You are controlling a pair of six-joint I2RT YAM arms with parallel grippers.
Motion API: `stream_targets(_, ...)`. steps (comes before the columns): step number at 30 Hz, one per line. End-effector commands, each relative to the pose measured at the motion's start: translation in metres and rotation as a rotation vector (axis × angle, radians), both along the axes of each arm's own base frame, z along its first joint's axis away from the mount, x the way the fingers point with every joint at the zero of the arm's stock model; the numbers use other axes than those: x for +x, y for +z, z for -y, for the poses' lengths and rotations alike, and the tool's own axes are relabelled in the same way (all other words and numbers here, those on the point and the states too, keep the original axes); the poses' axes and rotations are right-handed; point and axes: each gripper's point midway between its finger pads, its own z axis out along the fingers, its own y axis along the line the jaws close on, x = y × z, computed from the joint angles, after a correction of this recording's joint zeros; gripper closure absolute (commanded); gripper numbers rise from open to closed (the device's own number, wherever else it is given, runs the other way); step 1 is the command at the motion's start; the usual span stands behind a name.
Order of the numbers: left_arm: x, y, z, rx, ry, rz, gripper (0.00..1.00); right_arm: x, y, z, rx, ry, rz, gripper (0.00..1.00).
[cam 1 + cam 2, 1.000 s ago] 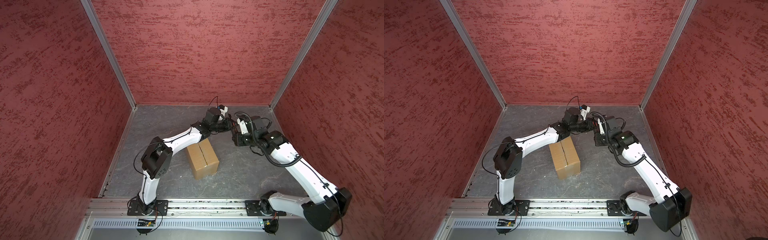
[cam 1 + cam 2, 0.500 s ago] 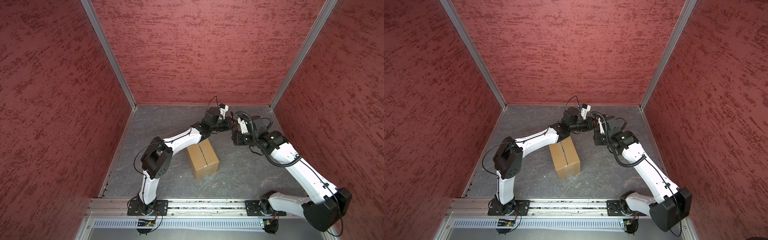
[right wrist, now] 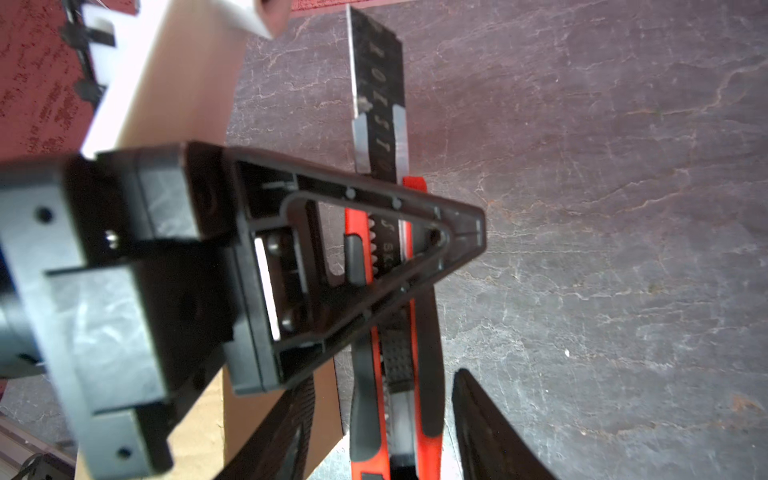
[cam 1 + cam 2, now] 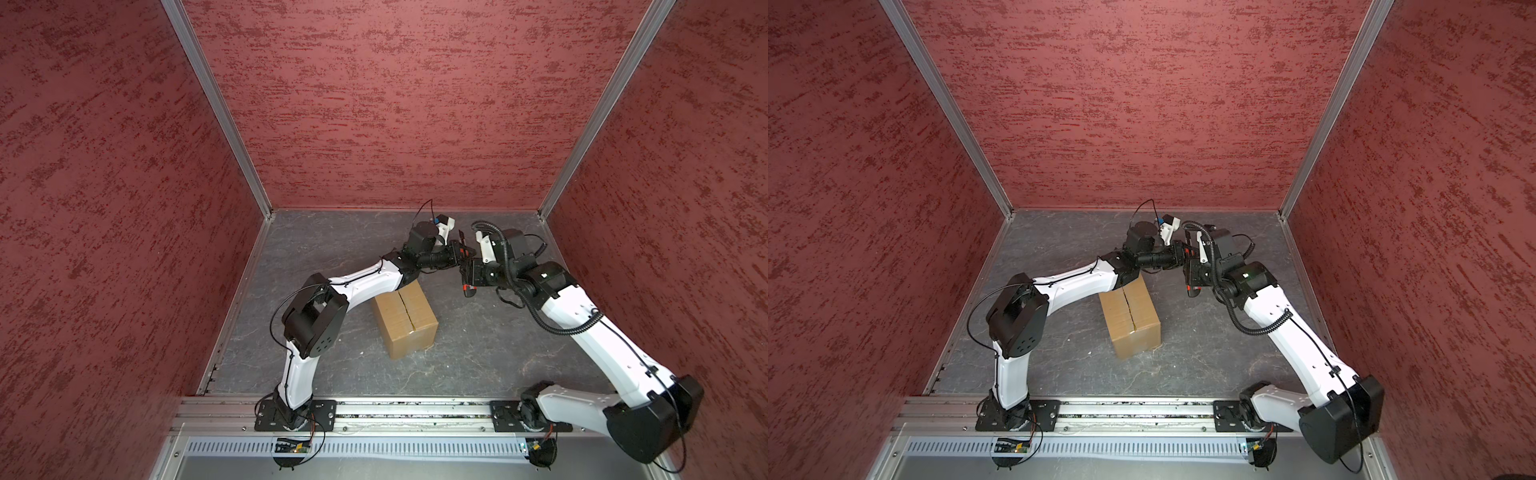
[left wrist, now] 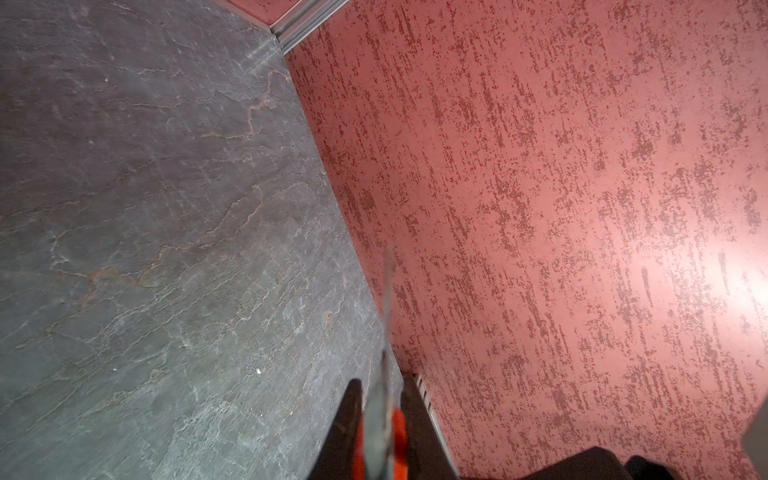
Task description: Unpack the express box
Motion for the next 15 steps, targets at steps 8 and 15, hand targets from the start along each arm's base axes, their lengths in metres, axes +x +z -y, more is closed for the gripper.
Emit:
stream_targets(8,-0.007,0.037,-0.002,-0.085,-0.018,0.068,0.89,0.011,0.002,-0.004,-0.001,-0.017,0.019,0.44)
stream_targets(15,-0.013,0.041,-0.002,-0.122,-0.032,0.065,0.89,0.017,0.004,-0.007,-0.003,-0.003,0.034,0.45)
